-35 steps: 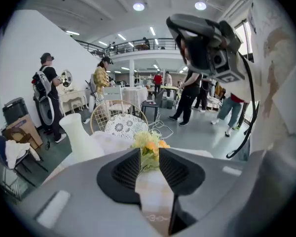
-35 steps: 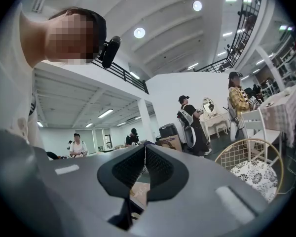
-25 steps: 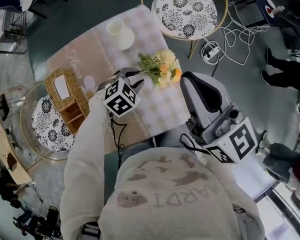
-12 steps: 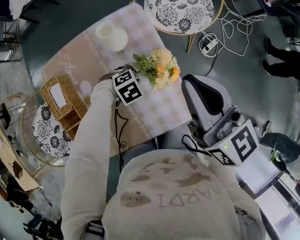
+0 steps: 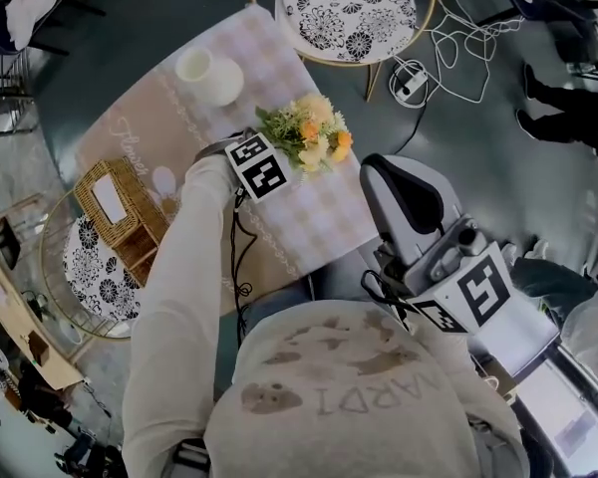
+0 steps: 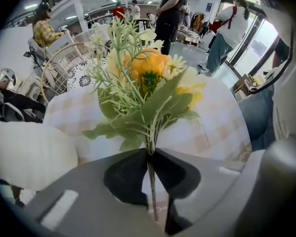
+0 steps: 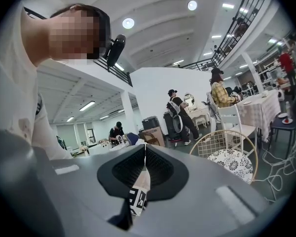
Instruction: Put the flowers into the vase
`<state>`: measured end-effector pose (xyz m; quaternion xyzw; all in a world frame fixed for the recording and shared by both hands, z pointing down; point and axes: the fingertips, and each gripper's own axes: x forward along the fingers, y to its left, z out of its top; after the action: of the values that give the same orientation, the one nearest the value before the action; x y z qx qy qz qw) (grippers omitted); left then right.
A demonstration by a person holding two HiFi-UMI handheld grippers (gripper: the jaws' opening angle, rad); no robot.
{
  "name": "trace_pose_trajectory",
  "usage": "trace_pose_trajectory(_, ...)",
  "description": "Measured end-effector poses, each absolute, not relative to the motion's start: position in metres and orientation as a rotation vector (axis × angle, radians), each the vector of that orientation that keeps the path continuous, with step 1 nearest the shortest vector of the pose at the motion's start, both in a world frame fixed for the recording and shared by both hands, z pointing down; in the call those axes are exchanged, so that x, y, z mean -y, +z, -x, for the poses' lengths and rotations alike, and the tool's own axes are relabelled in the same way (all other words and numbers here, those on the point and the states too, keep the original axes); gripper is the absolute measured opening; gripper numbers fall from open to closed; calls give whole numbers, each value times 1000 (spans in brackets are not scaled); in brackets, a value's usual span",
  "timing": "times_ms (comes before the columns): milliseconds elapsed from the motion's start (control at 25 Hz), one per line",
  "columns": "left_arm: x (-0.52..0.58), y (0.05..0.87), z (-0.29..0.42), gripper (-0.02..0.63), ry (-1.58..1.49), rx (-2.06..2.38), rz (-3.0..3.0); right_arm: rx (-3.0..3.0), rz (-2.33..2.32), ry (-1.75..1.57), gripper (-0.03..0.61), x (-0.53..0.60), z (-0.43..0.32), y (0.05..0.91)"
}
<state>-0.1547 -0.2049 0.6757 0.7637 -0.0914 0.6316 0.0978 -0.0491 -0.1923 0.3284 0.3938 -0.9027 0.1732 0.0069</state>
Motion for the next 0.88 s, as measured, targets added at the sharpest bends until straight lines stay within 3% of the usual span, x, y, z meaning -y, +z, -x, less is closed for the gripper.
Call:
trace_pose_trajectory(440,206,651,153,23,1689,437,-2332,2849,-1224,519,32,187,50,318)
trace_pose_trajectory(880,221,562,144,23,1229,701,-2525,2876,-1256,452,32,187,42,295)
